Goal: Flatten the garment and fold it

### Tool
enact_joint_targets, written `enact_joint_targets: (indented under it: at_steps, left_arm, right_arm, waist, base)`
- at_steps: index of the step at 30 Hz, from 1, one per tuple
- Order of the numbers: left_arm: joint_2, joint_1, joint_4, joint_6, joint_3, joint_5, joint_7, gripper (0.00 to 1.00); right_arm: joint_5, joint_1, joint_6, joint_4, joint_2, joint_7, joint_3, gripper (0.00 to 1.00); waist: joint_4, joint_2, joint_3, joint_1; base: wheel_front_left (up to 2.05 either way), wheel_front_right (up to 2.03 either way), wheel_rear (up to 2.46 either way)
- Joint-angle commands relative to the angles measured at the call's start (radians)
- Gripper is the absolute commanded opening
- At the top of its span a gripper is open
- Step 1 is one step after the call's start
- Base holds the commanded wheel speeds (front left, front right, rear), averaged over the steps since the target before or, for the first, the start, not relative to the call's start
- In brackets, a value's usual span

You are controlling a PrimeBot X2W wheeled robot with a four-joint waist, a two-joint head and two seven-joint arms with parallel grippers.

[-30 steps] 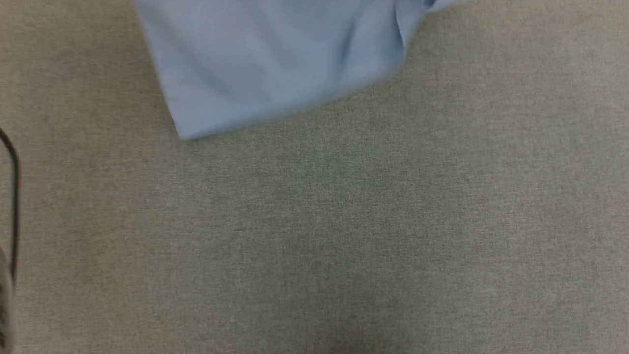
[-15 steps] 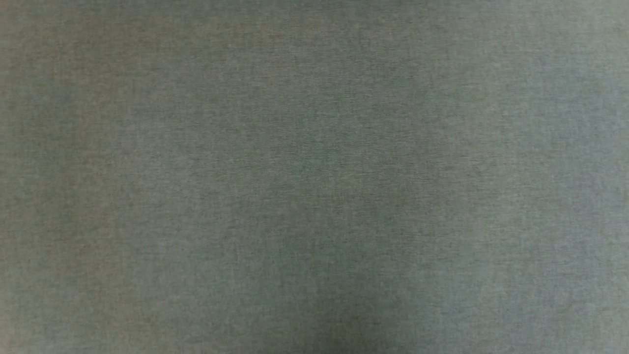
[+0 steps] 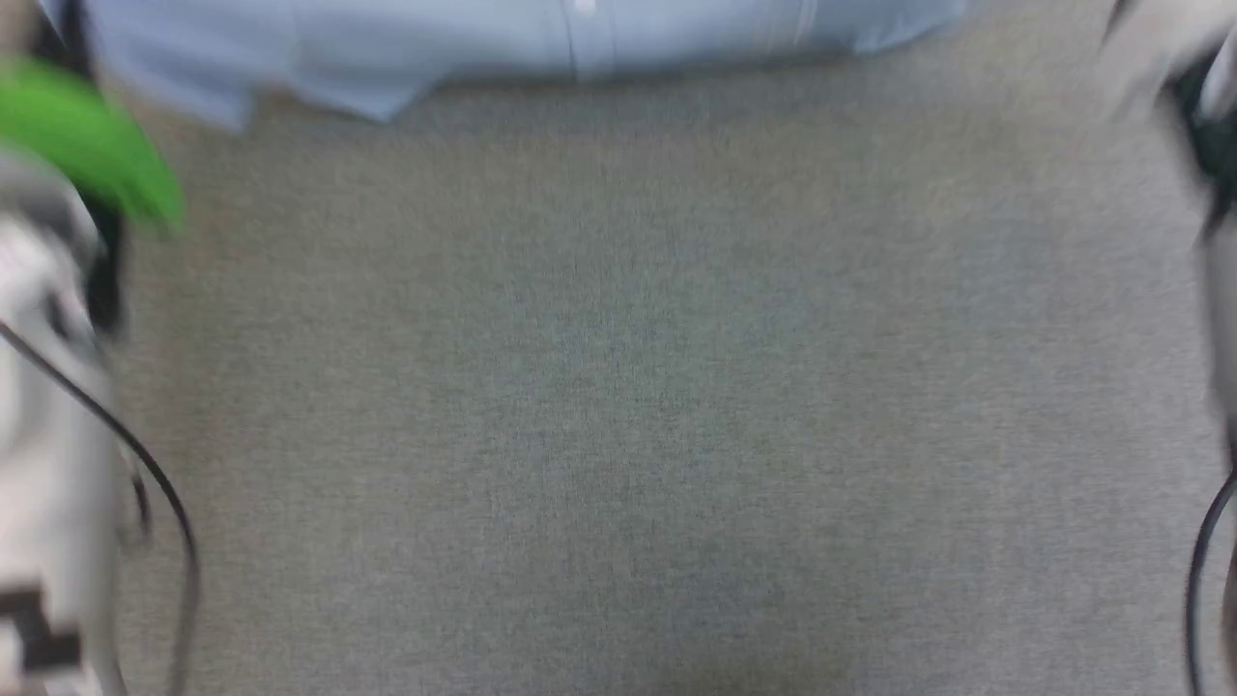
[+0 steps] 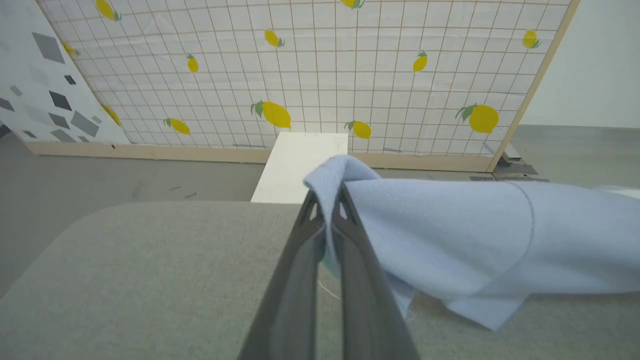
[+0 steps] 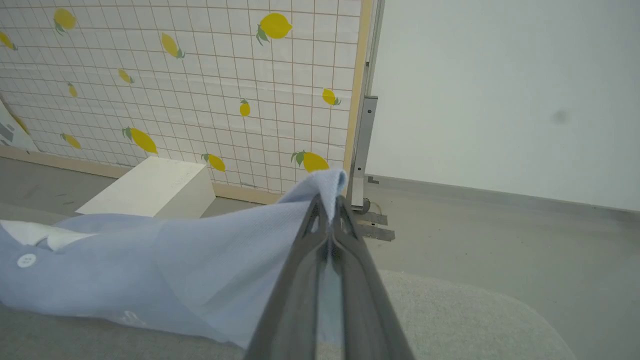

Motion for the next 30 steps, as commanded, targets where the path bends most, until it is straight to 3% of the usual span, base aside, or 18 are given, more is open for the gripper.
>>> enact_joint_targets:
  at_steps: [1, 7, 10, 18, 24, 30]
  left_arm:
    - [-0.007, 0.082, -0.023, -0.01, 0.005, -0.02, 0.012, 0.0]
    - [-0.071, 0.419, -0.192, 0.03, 0.037, -0.112, 0.1, 0.0]
    - [-0.104, 0.568, -0.291, 0.059, 0.05, -0.151, 0.14, 0.0]
    - [-0.163, 0.884, -0.459, 0.177, 0.087, -0.187, 0.22, 0.0]
    - [-0.2, 1.002, -0.503, 0.233, 0.105, -0.203, 0.237, 0.0]
    - [-0.217, 1.054, -0.473, 0.258, 0.122, -0.206, 0.217, 0.0]
  right_arm:
    - [0.046, 0.076, -0.002, -0.038, -0.008, 0.007, 0.005, 0.0]
    - [0.15, 0.465, -0.002, -0.263, -0.01, 0.063, -0.033, 0.0]
    - [0.142, 0.643, -0.002, -0.375, -0.002, 0.11, -0.069, 0.0]
    - [0.045, 0.997, -0.002, -0.597, 0.133, 0.289, -0.205, 0.0]
    - [-0.006, 1.14, -0.002, -0.64, 0.209, 0.438, -0.31, 0.0]
    - [-0.005, 1.219, -0.002, -0.592, 0.226, 0.569, -0.432, 0.0]
  waist:
    - [0.008, 0.0031, -0.108, 0.0]
    - [0.023, 0.0031, -0.22, 0.0]
    - [0.029, 0.0031, -0.251, 0.0]
    - [0.044, 0.0031, -0.313, 0.0]
    - [0.055, 0.0031, -0.329, 0.0]
    - [0.078, 0.0031, -0.336, 0.0]
  base:
    - [0.0, 0.0, 0.0]
    - [0.0, 0.0, 0.0]
    - [0.0, 0.0, 0.0]
    - [0.0, 0.0, 0.0]
    - [0.0, 0.0, 0.0]
    - [0.0, 0.0, 0.0]
